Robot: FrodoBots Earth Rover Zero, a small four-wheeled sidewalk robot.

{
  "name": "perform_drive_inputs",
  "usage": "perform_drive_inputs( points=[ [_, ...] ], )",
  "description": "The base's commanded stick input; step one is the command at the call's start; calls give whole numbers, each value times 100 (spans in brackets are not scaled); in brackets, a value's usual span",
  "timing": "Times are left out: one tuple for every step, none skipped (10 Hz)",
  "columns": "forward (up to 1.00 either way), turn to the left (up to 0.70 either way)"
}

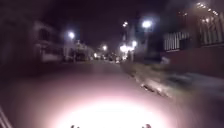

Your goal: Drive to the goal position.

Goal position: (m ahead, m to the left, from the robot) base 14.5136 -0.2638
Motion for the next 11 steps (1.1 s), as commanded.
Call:
perform_drive_inputs(
  points=[
    [100,-38],
    [100,-4],
    [100,0],
    [100,0],
    [100,0],
    [100,0],
    [100,0],
    [100,0],
    [100,0],
    [100,0],
    [100,0]
  ],
)
